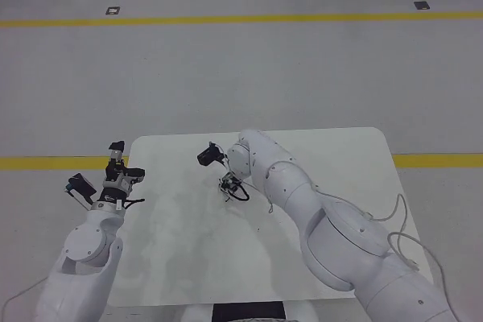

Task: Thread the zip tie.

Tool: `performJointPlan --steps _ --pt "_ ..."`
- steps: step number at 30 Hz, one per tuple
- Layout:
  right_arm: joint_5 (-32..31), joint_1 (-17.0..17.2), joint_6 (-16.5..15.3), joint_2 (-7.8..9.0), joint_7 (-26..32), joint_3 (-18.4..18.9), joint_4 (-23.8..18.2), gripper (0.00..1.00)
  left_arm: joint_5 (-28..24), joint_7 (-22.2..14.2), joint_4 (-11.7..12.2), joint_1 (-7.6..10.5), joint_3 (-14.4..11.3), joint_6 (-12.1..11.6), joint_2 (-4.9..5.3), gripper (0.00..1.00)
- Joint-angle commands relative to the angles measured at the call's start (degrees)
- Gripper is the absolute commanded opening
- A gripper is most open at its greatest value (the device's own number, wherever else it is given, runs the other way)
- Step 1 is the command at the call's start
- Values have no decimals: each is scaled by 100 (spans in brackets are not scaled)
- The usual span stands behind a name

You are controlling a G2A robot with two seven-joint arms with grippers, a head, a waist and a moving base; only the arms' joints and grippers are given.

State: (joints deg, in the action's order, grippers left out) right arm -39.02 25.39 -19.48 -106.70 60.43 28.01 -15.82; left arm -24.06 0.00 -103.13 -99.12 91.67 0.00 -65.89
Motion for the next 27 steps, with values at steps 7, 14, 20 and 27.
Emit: performJointPlan --steps 7,14,20,27 --pt "191 154 0 460 331 58 -802 0 0 0 0 0 0 0 0 100" --pt "669 400 0 1011 381 333 -1787 0 0 0 0 0 0 0 0 100" --pt "1255 807 0 1603 374 796 -2789 0 0 0 0 0 0 0 0 100" --pt "2203 1380 0 2177 445 1435 -3793 0 0 0 0 0 0 0 0 100"
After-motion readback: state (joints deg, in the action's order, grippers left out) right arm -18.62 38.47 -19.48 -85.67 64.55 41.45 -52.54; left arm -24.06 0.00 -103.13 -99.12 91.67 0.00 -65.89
